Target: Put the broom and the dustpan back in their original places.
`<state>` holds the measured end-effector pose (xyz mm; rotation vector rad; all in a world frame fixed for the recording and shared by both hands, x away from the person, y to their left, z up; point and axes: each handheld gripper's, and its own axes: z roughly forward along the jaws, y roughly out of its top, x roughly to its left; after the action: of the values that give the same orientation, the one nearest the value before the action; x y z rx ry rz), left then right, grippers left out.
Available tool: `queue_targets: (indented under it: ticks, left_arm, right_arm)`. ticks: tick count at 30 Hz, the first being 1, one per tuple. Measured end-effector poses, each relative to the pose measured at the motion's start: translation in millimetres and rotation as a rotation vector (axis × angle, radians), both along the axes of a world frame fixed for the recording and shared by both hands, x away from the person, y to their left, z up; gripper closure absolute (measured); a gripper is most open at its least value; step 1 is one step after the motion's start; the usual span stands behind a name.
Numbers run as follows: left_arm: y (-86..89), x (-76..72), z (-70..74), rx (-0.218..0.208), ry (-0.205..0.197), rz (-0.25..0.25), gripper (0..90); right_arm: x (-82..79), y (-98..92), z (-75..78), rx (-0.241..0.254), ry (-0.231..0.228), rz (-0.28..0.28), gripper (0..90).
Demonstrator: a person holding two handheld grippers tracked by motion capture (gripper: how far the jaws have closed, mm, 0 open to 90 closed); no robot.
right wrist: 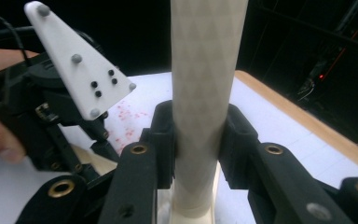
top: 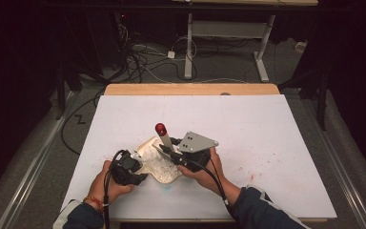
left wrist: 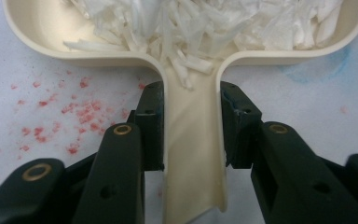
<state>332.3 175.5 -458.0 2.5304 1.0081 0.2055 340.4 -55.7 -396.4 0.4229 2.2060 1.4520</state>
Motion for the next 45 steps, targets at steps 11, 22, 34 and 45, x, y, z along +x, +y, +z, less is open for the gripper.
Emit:
queue_targets:
  ticks: [11, 22, 34, 45]
  left_arm:
    - [6.4, 1.1, -0.4, -0.012, 0.016, 0.002, 63.2]
    - [11.4, 2.0, -1.1, -0.018, 0.024, 0.008, 63.2]
    - [13.0, 3.3, -0.1, -0.011, 0.029, 0.004, 63.2]
    - [13.9, 3.5, -0.6, -0.007, 0.028, 0.006, 63.2]
  right_arm:
    - [15.7, -22.5, 18.2, 0.09, 0.002, -0.042, 71.1]
    - [52.9, -51.4, 14.6, 0.067, 0.005, -0.122, 71.1]
    - [65.0, -43.6, -10.4, -0.002, 0.019, -0.12, 71.0]
    - [33.8, -19.8, -2.8, 0.018, 0.084, 0.102, 71.1]
